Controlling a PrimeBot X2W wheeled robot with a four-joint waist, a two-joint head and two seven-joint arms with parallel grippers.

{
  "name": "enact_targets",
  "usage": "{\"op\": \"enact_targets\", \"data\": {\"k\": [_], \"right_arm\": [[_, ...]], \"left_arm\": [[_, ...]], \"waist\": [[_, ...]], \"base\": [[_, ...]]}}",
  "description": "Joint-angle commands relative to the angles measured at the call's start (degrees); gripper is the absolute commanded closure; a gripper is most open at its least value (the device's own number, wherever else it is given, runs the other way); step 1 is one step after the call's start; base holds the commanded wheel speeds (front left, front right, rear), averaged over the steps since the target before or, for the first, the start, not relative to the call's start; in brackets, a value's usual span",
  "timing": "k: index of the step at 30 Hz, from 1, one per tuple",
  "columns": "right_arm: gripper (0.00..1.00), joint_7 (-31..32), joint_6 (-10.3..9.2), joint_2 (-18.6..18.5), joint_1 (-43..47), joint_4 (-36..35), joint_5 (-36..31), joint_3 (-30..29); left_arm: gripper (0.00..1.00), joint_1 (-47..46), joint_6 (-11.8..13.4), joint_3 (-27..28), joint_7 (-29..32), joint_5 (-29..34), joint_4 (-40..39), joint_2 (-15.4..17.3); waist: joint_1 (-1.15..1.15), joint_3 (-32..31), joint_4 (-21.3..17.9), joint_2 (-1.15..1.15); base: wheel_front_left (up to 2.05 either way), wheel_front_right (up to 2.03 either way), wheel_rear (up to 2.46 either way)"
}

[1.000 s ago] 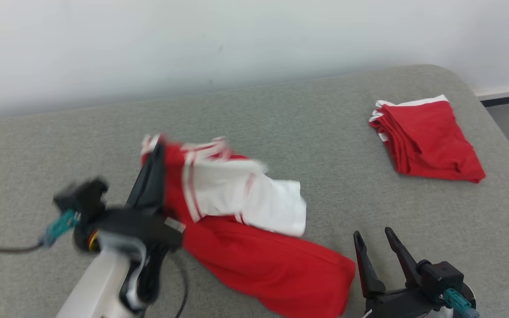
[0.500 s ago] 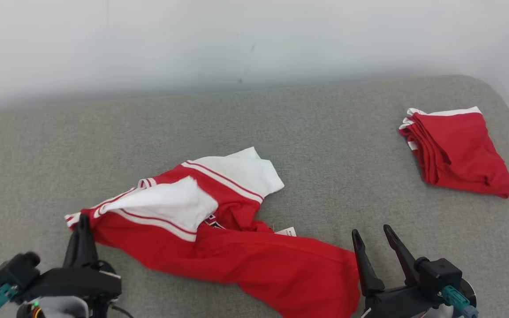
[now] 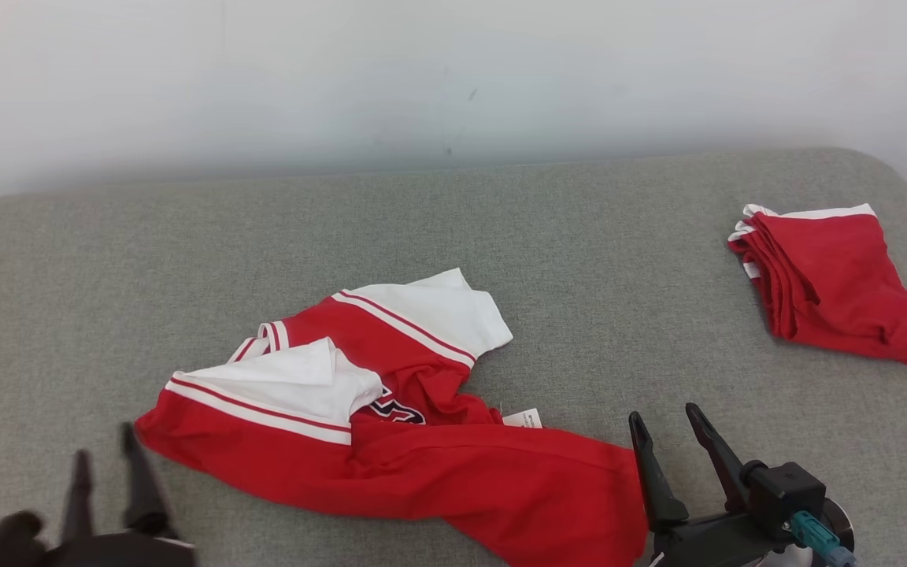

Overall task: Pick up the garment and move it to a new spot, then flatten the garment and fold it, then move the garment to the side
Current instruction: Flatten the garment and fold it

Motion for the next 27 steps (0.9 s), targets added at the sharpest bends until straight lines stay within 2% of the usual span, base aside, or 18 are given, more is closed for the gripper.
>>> {"op": "enact_targets", "data": {"k": [1, 5, 10, 17, 23, 27], "right_arm": [[0.00, 0.2, -0.14, 0.0, 0.3, -0.3, -0.5, -0.1], [0.00, 0.4, -0.14, 0.0, 0.3, -0.5, -0.4, 0.3], [0.00, 0.7, -0.14, 0.0, -0.2, -0.3, 0.5, 1.0], [0.00, -0.1, -0.14, 0.0, -0.9, 0.2, 0.9, 0.7], [0.00, -0.8, -0.14, 0.0, -0.9, 0.7, 1.3, 0.2], [0.00, -1.1, -0.14, 0.0, -1.3, 1.0, 1.5, 0.4]], "left_arm": [[0.00, 0.2, -0.7, -1.9, -0.2, 2.2, -0.6, -0.3], [0.00, -3.3, -1.6, -9.6, 2.4, 8.3, -1.1, -0.2], [0.00, -8.8, -1.1, -16.1, 7.7, 14.1, 2.3, 0.5], [0.00, -14.8, 4.2, -19.3, 12.2, 20.8, 10.2, 3.1], [0.00, -17.1, 4.0, -20.4, 13.6, 21.3, 12.2, 3.5], [0.00, -18.1, 5.4, -20.7, 14.7, 22.1, 13.3, 4.0]], "waist": [[0.00, 0.0, 0.0, 0.00], [0.00, 0.3, -0.6, 0.00], [0.00, 1.3, -2.8, 0.00], [0.00, 2.8, -6.6, 0.00], [0.00, 3.7, -7.7, 0.00], [0.00, 4.0, -7.6, 0.00]], "base": [[0.00, 0.00, 0.00], [0.00, 0.00, 0.00], [0.00, 0.00, 0.00], [0.00, 0.00, 0.00], [0.00, 0.00, 0.00], [0.00, 0.00, 0.00]]}}
